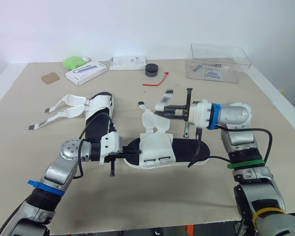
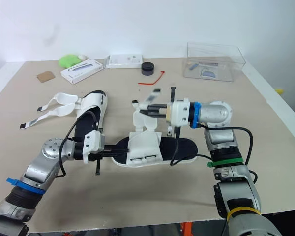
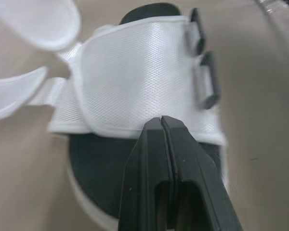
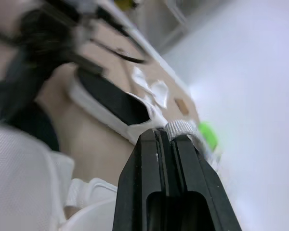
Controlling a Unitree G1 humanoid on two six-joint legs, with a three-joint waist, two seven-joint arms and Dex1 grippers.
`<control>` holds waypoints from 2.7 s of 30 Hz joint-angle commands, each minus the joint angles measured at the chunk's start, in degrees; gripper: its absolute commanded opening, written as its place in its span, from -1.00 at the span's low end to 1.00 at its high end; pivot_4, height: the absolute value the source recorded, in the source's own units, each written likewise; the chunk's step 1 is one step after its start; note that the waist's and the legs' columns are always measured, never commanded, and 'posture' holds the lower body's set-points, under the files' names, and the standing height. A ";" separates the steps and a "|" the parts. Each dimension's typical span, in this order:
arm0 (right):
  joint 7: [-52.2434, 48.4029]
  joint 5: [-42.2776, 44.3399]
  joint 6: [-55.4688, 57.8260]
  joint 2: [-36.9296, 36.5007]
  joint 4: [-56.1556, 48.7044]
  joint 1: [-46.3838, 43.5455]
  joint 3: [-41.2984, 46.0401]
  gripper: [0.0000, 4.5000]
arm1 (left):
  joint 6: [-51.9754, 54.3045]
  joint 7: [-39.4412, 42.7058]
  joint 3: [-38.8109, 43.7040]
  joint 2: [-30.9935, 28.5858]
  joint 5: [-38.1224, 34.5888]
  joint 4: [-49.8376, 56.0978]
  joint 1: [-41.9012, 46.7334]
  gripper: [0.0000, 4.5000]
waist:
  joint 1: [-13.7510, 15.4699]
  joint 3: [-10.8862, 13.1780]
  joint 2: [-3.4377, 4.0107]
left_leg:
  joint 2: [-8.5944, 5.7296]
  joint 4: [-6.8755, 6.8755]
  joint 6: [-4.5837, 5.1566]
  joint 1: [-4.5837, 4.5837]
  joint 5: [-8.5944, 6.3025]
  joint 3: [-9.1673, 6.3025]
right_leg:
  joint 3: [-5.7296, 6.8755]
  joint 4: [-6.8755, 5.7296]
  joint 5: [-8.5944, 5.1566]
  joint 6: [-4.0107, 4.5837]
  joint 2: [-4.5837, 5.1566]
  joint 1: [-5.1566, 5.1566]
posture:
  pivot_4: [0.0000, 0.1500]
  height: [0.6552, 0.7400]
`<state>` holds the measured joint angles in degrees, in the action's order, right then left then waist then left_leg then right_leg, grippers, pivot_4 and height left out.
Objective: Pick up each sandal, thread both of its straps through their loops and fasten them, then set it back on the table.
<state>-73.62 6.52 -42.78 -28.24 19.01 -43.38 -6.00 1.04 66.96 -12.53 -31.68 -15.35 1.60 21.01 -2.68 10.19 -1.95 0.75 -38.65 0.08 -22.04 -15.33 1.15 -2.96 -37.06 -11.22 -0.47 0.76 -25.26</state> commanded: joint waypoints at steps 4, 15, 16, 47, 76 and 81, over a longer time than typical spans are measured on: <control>4.04 -12.17 -36.98 -4.43 4.33 -0.74 -6.12 -0.97 | -1.05 1.74 0.04 -0.35 0.25 -0.93 0.34 -1.00 | 0.06 0.00 -0.01 | -0.01 0.00 0.00 0.01 0.00 0.03 | -0.03 0.00 0.00 0.00 0.02 0.02 | 1.00 1.00; 37.38 -53.69 -49.72 -7.80 -0.33 -2.95 5.91 -0.97 | -0.91 2.24 -0.40 -0.24 0.54 -1.16 -0.17 -1.00 | 0.05 0.00 -0.01 | -0.06 -0.01 -0.06 0.28 0.08 0.44 | -0.46 -0.11 0.08 -0.11 0.04 0.05 | 1.00 1.00; 42.08 -58.54 -49.72 -8.26 -1.35 -3.57 6.60 -0.97 | -0.90 2.29 -0.43 -0.18 0.57 -1.22 -0.13 -1.00 | 0.05 0.00 -0.01 | -0.06 -0.01 -0.06 0.31 0.09 0.47 | -0.50 -0.12 0.08 -0.11 0.02 0.05 | 1.00 1.00; 81.79 -61.14 -35.75 -25.30 2.43 -11.70 -28.92 -0.97 | -0.81 2.58 -0.83 0.11 0.91 -1.49 -0.65 -1.00 | -0.25 0.01 -0.08 | -0.07 0.14 0.07 0.67 0.02 1.18 | -1.30 0.02 -0.01 -0.64 -0.11 0.09 | 1.00 1.00; 32.89 74.10 60.20 -51.73 -47.04 28.81 -15.14 0.97 | 4.62 1.13 -0.02 0.37 -2.10 3.15 -2.42 -1.00 | 0.31 -0.01 -0.06 | 0.09 -0.01 0.60 0.71 -0.22 0.95 | -0.97 0.03 -0.14 -0.67 -0.03 0.26 | 1.00 1.00; 39.92 70.78 71.54 -45.29 -50.72 35.34 -14.33 0.97 | 6.05 0.11 1.71 0.35 -3.70 4.27 -2.74 -1.00 | 0.33 -0.05 -0.12 | 0.08 -0.05 0.58 0.55 -0.21 0.97 | -1.02 0.04 -0.12 -0.75 -0.04 0.17 | 1.00 1.00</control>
<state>-35.78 78.25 25.19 -74.45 -29.48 -8.64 -22.06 6.77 67.77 -12.77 -31.22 -17.65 4.08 17.97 -2.35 10.14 -2.07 0.82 -38.74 0.66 -21.53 -15.54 2.12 -3.97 -37.01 -11.33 -1.25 0.74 -25.12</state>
